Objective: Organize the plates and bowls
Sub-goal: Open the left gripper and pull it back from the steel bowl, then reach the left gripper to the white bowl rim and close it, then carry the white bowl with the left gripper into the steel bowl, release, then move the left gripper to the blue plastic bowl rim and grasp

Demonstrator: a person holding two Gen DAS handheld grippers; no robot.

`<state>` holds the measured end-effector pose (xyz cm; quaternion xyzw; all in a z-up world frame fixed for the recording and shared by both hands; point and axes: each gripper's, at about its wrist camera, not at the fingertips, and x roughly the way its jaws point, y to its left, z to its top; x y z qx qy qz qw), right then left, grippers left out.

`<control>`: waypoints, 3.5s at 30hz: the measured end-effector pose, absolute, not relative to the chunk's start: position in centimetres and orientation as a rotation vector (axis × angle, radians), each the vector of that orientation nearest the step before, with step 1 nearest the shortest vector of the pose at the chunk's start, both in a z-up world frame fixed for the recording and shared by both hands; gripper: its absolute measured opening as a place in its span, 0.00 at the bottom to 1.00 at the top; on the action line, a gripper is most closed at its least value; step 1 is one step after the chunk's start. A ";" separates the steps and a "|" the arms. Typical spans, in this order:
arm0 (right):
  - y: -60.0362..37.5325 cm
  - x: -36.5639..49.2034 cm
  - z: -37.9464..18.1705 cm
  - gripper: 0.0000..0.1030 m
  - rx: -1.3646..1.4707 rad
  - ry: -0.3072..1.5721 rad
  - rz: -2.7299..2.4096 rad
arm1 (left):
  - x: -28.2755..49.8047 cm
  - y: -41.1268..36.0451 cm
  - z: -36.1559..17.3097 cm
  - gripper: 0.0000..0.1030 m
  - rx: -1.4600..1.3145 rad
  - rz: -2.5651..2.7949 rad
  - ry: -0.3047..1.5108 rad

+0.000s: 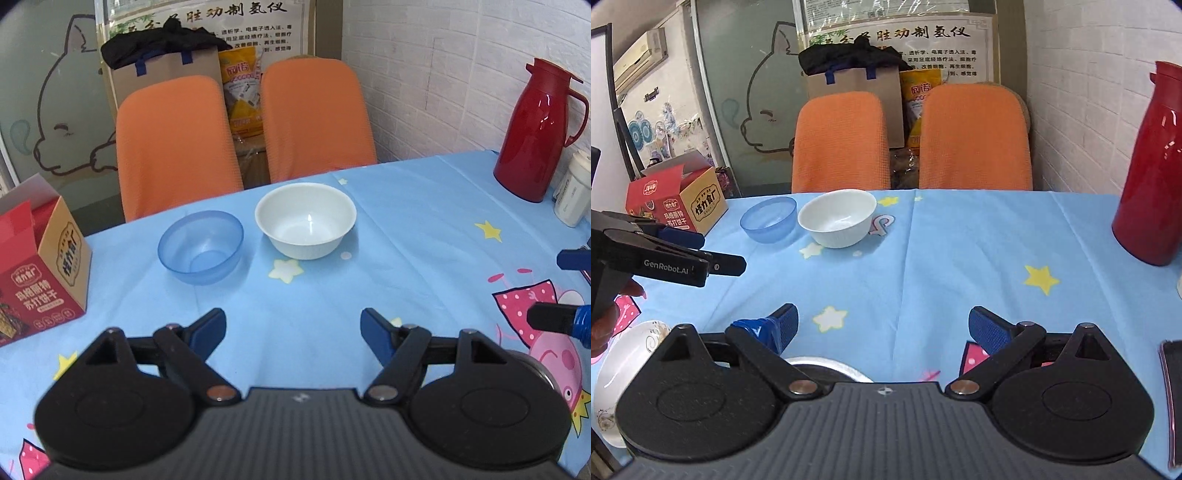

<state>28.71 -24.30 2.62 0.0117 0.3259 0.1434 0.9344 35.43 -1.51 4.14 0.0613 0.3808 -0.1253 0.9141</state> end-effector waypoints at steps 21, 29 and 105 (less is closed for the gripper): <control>-20.2 43.8 -2.8 0.84 -0.152 0.780 0.475 | 53.9 -1.7 2.1 0.71 0.093 -0.373 0.858; -18.4 45.9 -3.4 0.84 -0.180 0.786 0.522 | 57.0 -3.6 -1.0 0.71 0.166 -0.411 0.925; -22.2 18.4 2.7 0.84 -0.187 0.626 0.420 | 28.5 0.4 3.2 0.72 0.112 -0.387 0.824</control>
